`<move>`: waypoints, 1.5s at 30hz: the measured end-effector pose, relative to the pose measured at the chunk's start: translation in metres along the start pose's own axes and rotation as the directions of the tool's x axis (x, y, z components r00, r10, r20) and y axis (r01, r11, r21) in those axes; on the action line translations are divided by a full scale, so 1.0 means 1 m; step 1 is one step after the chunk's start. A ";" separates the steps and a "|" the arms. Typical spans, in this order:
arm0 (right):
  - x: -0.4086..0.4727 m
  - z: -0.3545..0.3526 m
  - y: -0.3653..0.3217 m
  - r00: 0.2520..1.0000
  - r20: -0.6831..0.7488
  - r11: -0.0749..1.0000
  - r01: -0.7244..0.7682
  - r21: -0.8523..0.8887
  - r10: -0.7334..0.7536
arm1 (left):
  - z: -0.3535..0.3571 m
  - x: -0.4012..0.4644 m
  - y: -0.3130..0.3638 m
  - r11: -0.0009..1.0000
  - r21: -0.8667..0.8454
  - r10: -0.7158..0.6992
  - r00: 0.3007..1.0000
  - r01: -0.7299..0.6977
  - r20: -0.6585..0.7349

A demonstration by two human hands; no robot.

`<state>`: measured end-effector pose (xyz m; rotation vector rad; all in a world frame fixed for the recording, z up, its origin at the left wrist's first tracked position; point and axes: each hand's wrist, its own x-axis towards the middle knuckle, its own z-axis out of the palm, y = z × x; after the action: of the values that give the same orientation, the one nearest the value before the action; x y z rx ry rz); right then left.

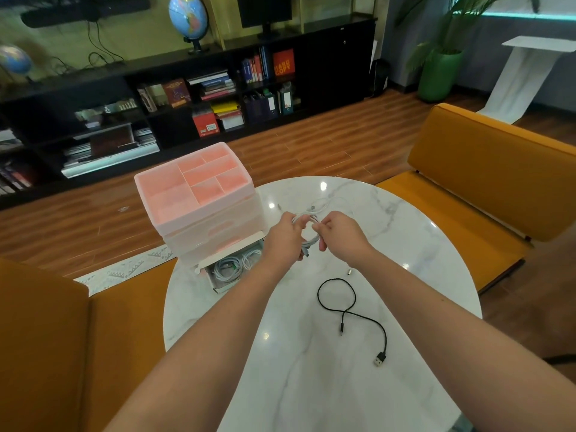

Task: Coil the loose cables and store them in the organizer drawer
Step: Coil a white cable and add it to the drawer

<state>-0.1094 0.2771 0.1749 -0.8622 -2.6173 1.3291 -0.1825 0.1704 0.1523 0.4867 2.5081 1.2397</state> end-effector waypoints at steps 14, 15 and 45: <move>-0.013 0.000 0.008 0.983 0.175 0.892 -0.133 0.431 0.062 | -0.010 -0.001 0.005 0.949 -0.309 -0.055 0.997 0.070 0.058; -0.011 -0.004 0.009 0.983 0.173 0.901 -0.122 0.416 0.054 | -0.014 0.000 0.005 0.948 -0.308 -0.044 0.991 0.082 0.126; -0.001 -0.031 -0.009 0.977 0.190 0.993 0.078 0.093 -0.095 | -0.015 -0.001 0.015 0.974 -0.224 -0.023 0.997 0.040 0.076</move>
<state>-0.1030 0.2942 0.2012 -0.6274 -2.6805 1.5617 -0.1848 0.1678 0.1726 0.4263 2.2696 1.4447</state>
